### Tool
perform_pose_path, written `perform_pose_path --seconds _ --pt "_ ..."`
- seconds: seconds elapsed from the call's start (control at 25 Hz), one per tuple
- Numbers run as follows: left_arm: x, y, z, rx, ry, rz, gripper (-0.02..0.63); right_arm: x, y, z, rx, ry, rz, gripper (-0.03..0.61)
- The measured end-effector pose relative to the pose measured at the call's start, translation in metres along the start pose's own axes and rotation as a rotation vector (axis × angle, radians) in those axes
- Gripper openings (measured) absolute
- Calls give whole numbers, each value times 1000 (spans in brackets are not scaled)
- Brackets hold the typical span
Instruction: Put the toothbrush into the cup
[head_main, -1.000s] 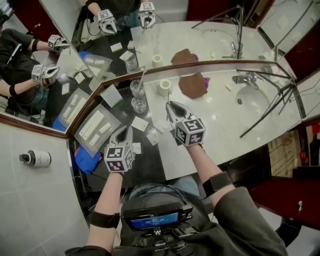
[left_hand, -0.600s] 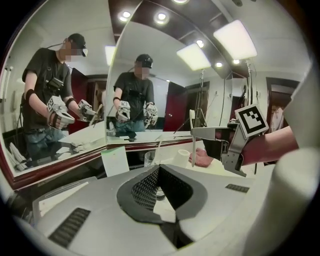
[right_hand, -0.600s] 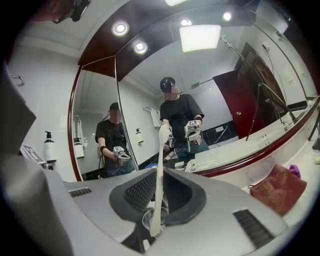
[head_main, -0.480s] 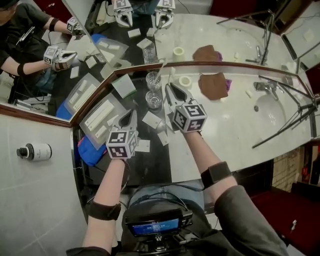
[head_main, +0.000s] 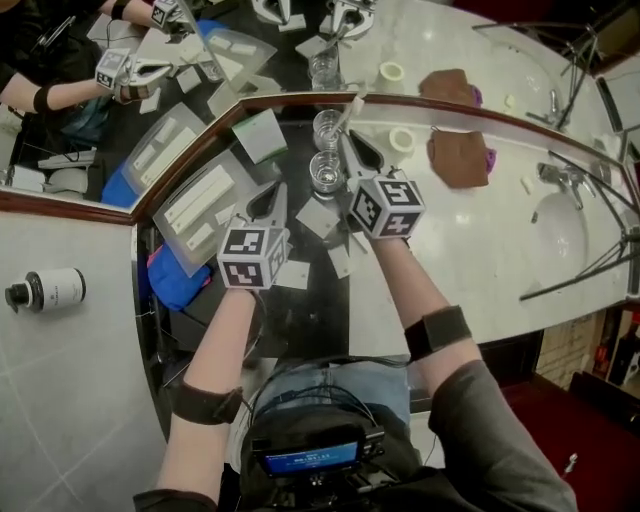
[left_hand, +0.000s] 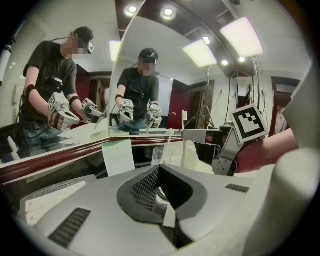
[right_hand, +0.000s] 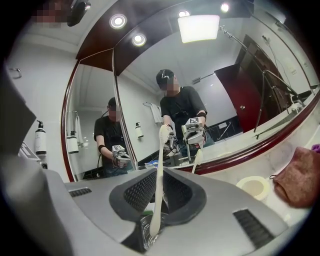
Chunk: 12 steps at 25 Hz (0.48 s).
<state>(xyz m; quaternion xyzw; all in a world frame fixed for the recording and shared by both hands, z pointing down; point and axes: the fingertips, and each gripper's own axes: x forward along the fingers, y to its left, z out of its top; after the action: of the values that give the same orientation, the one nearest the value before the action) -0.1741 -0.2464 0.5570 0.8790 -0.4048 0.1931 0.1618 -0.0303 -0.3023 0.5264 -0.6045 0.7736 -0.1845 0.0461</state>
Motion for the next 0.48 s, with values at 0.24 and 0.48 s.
perform_pose_path --seconds 0.24,0.48 --pt "6 2 -16 -15 16 -2 2 6 -5 -29 -11 48 -19 60" --pt "1 6 -22 -28 21 3 2 4 -9 -50 -37 110 -55 60"
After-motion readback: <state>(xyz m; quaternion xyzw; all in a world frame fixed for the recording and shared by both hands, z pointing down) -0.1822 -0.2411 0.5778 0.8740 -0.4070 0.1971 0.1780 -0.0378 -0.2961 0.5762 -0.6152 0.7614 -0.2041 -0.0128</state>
